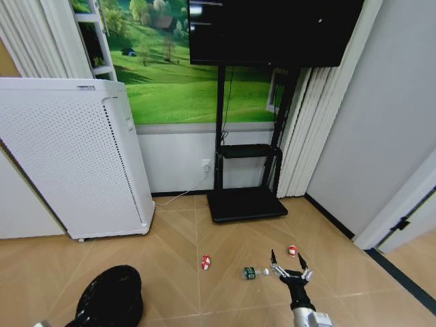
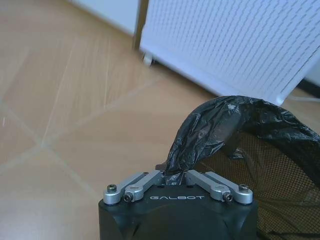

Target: Pick up the trash bin and place the garbage on the floor into it.

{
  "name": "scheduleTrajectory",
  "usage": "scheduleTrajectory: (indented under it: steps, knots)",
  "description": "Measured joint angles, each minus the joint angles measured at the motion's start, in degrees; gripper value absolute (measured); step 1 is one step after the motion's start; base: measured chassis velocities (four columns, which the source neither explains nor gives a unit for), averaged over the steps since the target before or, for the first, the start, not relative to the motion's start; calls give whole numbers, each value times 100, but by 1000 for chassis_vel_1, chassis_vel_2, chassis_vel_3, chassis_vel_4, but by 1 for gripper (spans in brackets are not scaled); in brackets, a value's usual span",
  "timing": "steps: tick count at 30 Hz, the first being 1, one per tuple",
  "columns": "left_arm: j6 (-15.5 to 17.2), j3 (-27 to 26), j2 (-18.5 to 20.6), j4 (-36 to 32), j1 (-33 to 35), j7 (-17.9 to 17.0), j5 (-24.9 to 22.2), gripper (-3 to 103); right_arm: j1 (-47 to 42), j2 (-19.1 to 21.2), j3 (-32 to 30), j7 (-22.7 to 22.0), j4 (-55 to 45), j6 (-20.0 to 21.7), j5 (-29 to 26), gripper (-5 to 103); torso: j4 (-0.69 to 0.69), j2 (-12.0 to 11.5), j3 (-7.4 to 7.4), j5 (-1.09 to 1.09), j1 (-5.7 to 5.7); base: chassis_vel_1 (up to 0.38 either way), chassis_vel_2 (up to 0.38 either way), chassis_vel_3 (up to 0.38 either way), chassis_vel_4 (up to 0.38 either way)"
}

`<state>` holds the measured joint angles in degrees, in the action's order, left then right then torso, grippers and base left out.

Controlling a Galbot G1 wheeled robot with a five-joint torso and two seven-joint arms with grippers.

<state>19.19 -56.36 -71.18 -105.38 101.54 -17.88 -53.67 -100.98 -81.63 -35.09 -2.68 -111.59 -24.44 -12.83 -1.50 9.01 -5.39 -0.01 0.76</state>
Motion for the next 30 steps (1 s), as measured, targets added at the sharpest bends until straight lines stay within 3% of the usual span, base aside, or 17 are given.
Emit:
scheduleTrajectory:
  steps: [1, 2, 4, 5, 7, 9, 10, 15, 18, 20, 26, 28, 29, 30]
  knots:
    - [-325, -69, 17, 1, -7, 392, 591, 4, 13, 10, -7, -7, 14, -23, 41, 100, 0, 1, 0, 0, 0, 0, 0, 0, 0]
    - [-325, -69, 17, 1, -7, 392, 591, 4, 13, 10, -7, -7, 14, -23, 41, 100, 0, 1, 0, 0, 0, 0, 0, 0, 0]
    - [-917, -197, 69, 18, -80, 1076, 1611, 4, 24, 16, -3, -38, 51, -41, 166, 100, 0, 1, 0, 2, 0, 0, 0, 0, 0]
    - [-917, -197, 69, 18, -80, 1076, 1611, 4, 24, 16, -3, -38, 51, -41, 166, 100, 0, 1, 0, 2, 0, 0, 0, 0, 0]
    - [-1553, -231, 107, 2, -223, 1470, 2189, 4, 7, 0, 36, -63, 54, -22, 266, 100, 0, 1, -1, 2, 0, 0, 0, 0, 0]
    - [-1697, -230, 107, 4, -261, 1527, 2287, 4, 0, -9, 46, -73, 54, -8, 305, 100, 0, 1, -1, 1, 0, 0, 0, 0, 0]
    - [-2137, -216, 87, 27, -400, 1603, 2620, 4, -38, -36, 63, -71, 52, 21, 410, 100, -3, 2, 0, 3, 0, 0, 0, 0, 0]
    - [-2462, -136, -3, -24, -427, 1724, 2897, 4, -107, -86, 90, -25, 42, 24, 537, 100, 0, 2, -1, -1, 1, 0, 0, 0, 0]
    - [-2506, -123, -14, -68, -396, 1786, 2930, 4, -114, -94, 98, 13, 44, 19, 550, 100, -1, 2, -1, 3, 1, 0, 0, 0, 0]
    - [-2546, -64, -56, -147, -294, 1951, 2784, 4, -123, -100, 148, 52, 61, -22, 604, 100, -1, 2, -1, 0, 1, 0, 0, 0, 0]
    - [-2466, -7, -100, -236, -175, 2025, 2378, 4, -122, -103, 180, 53, 63, -27, 612, 100, -2, 2, -1, 4, 1, 0, 0, 0, 0]
    - [-2267, 47, -149, -284, -44, 2058, 1842, 4, -114, -99, 191, 53, 68, -28, 614, 100, 0, 2, -1, 1, 1, 85, 33, -69, -46]
    - [-2267, 47, -149, -284, -44, 2058, 1842, 4, -114, -99, 191, 53, 68, -28, 614, 100, 0, 2, -1, 1, 1, 118, 52, -69, -46]
    - [-2072, 63, -189, -306, 48, 2052, 1340, 4, -112, -84, 194, 53, 76, -29, 616, 100, -1, 3, -1, 2, 1, 118, 104, -92, -77]
